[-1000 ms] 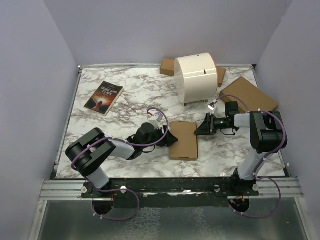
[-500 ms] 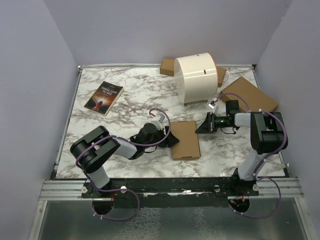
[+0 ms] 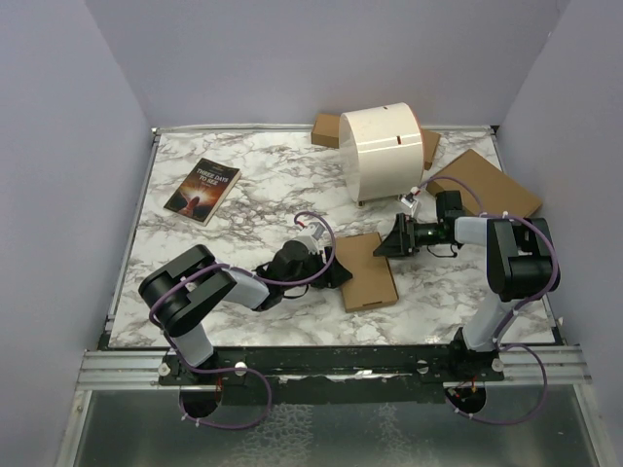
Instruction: Fold the paper box
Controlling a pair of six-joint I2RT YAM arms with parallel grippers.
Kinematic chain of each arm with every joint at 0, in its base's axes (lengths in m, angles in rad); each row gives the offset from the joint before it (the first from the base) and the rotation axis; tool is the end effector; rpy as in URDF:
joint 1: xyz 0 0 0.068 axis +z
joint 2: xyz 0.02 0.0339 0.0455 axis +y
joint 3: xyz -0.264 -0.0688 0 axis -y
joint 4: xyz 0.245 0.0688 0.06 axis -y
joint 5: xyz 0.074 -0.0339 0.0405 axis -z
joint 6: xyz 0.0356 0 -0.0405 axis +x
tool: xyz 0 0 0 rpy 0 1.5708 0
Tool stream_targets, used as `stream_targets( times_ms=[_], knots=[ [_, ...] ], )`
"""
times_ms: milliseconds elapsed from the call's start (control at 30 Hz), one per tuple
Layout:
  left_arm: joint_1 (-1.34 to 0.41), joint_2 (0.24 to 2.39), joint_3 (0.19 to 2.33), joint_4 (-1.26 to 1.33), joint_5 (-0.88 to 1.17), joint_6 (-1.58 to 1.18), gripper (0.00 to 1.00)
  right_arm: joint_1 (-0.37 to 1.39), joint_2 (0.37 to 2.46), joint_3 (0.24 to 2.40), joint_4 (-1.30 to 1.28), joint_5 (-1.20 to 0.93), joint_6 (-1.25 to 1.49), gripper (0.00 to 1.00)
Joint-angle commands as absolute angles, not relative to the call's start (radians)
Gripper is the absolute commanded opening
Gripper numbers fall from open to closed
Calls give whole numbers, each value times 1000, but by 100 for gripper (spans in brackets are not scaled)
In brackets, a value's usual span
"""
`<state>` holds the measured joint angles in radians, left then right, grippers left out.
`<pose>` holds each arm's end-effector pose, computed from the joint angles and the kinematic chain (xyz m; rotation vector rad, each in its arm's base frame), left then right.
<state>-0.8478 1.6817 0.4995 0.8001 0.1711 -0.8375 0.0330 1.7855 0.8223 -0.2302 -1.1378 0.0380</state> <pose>0.1931 -0.2280 0.1312 0.1370 2.1706 -1.2193 0.2969 0.0421 0.1219 -0.2861 2.3927 1.5447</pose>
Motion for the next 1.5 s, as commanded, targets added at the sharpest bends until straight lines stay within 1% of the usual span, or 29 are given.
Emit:
stream_targets(
  times_ms=[0, 167, 233, 300, 400, 467, 500, 533, 567, 667, 700, 733, 767, 867, 1033, 1100, 1133, 1167, 1467],
  knots=[
    [-856, 1677, 507, 855, 176, -845, 57, 43, 1790, 832, -281, -1051, -10, 99],
    [-854, 1637, 489, 844, 149, -836, 58, 40, 1770, 842, -321, -1062, -89, 99],
    [-854, 1619, 484, 837, 138, -828, 58, 31, 1759, 829, -308, -1126, -112, 99],
    [-854, 1605, 481, 836, 132, -823, 59, 22, 1758, 811, -292, -1167, -109, 99],
    [-854, 1595, 474, 837, 126, -822, 60, 21, 1758, 797, -266, -1145, -68, 99],
    [-854, 1594, 474, 838, 126, -823, 60, 21, 1762, 795, -253, -1109, -35, 90],
    [-855, 1597, 474, 838, 125, -824, 60, 21, 1769, 797, -251, -1091, -24, 83],
    [-855, 1599, 474, 835, 123, -825, 61, 21, 1774, 800, -255, -1073, -19, 69],
    [-855, 1601, 474, 829, 121, -825, 61, 21, 1780, 801, -255, -1058, -10, 62],
    [-855, 1598, 473, 811, 114, -826, 62, 21, 1797, 802, -252, -1033, 4, 55],
    [-853, 1594, 471, 806, 110, -824, 62, 21, 1802, 801, -251, -1024, 7, 50],
    [-852, 1589, 469, 800, 107, -825, 63, 21, 1805, 802, -250, -1015, 9, 47],
    [-850, 1581, 465, 794, 100, -827, 63, 21, 1809, 803, -251, -1003, 13, 46],
    [-839, 1554, 443, 788, 82, -839, 66, 21, 1824, 807, -255, -983, 13, 35],
    [-827, 1507, 401, 771, 34, -873, 75, 21, 1857, 821, -272, -956, 8, 32],
    [-821, 1497, 386, 769, 23, -897, 76, 17, 1871, 825, -276, -964, 10, 31],
    [-818, 1497, 374, 780, 22, -913, 76, 11, 1877, 826, -276, -971, 11, 28],
    [-815, 1496, 365, 790, 21, -929, 78, 6, 1884, 827, -276, -974, 11, 27],
    [-813, 1571, 360, 899, 63, -1027, 78, -46, 1923, 826, -284, -1024, 10, 26]
  ],
)
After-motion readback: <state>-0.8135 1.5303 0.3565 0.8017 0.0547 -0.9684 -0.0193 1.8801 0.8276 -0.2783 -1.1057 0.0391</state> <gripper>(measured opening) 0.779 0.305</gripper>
